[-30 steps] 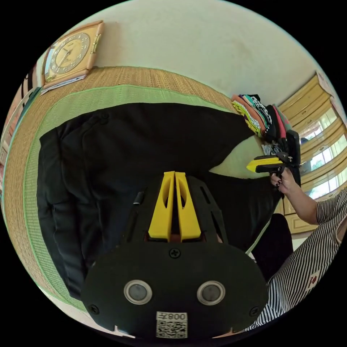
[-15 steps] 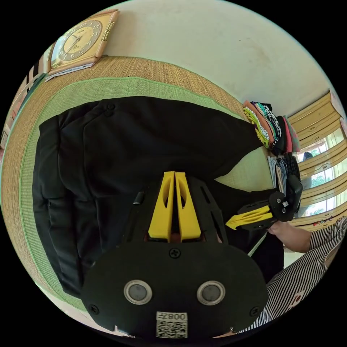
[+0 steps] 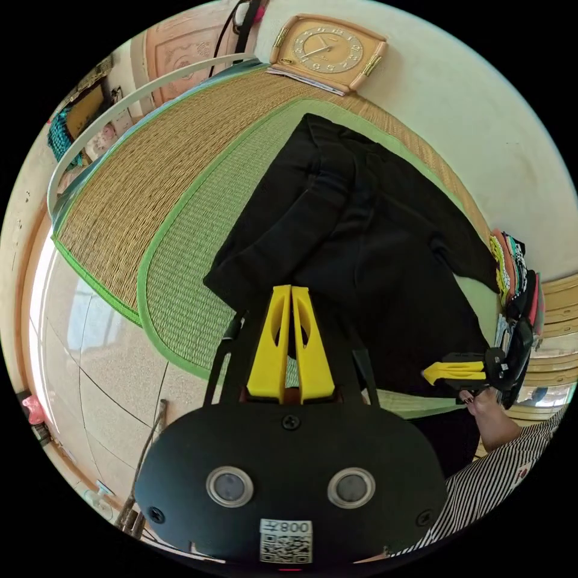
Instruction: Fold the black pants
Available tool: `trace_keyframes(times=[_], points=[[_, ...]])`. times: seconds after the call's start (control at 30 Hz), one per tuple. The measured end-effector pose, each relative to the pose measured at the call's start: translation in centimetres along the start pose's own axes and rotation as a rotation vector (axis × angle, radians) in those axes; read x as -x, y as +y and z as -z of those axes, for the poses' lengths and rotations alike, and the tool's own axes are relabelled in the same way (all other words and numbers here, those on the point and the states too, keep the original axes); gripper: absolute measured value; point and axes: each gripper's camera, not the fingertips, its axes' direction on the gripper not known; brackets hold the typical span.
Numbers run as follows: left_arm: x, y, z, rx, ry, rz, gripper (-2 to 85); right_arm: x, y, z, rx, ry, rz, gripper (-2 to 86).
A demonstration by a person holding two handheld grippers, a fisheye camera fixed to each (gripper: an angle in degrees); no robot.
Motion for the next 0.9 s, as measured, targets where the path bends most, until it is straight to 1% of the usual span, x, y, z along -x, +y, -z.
trace_keyframes(times=[0.07, 0.1, 0.17, 0.27, 0.33, 0.4, 0.47, 0.5, 0.53, 0.57, 0.6, 0.67, 0.7, 0.77, 0.9], points=[[0.0, -0.4, -0.7, 0.007, -0.017, -0.01, 0.2, 0.4, -0.5, -0.3, 0.032, -0.02, 0.031, 0.0], [-0.3, -0.7, -0.9, -0.018, -0.032, -0.024, 0.2, 0.4, -1.1, -0.1, 0.039, -0.04, 0.046, 0.0], [-1.3, -1.4, -1.1, -0.073, -0.041, -0.074, 0.1, -0.2, -2.3, 1.2, -0.024, -0.021, 0.039, 0.0], [-2.7, -3.5, -2.4, -0.137, 0.047, -0.15, 0.1, -2.1, -6.4, 3.7, -0.116, 0.041, 0.036, 0.0], [-3.6, -5.4, -3.9, -0.153, 0.075, -0.183, 0.2, -4.1, -9.9, 4.8, -0.171, 0.152, -0.005, 0.0], [-4.8, -8.3, -6.2, -0.175, 0.1, -0.234, 0.2, -5.8, -12.0, 4.9, -0.198, 0.212, -0.059, 0.0], [-5.2, -10.6, -8.5, -0.15, 0.064, -0.236, 0.2, -7.8, -13.4, 4.0, -0.196, 0.268, -0.14, 0.1], [-5.0, -11.9, -10.4, -0.114, 0.009, -0.216, 0.2, -9.3, -14.0, 2.5, -0.154, 0.262, -0.194, 0.1], [-4.8, -12.3, -11.6, -0.089, -0.011, -0.222, 0.2, -10.2, -14.0, 2.0, -0.191, 0.176, -0.223, 0.1], [-4.3, -12.9, -13.4, -0.052, 0.014, -0.221, 0.2, -10.4, -13.9, 2.1, -0.21, 0.148, -0.244, 0.1], [-3.6, -12.9, -13.9, -0.078, 0.062, -0.187, 0.3, -10.5, -13.6, 2.2, -0.238, 0.108, -0.268, 0.1], [-3.3, -12.3, -14.6, -0.101, 0.081, -0.195, 0.4, -9.6, -12.4, 2.8, -0.302, 0.079, -0.273, 0.1], [-3.5, -11.5, -15.0, -0.126, 0.113, -0.234, 0.5, -8.8, -11.0, 3.2, -0.34, 0.071, -0.27, 0.1], [-4.0, -10.2, -16.5, -0.116, 0.184, -0.284, 0.8, -7.9, -8.0, 3.2, -0.385, 0.058, -0.294, 0.1], [-7.6, -7.7, -21.3, -0.046, 0.334, -0.454, 2.8, -6.7, 0.8, 3.4, -0.482, 0.025, -0.462, 0.4]])
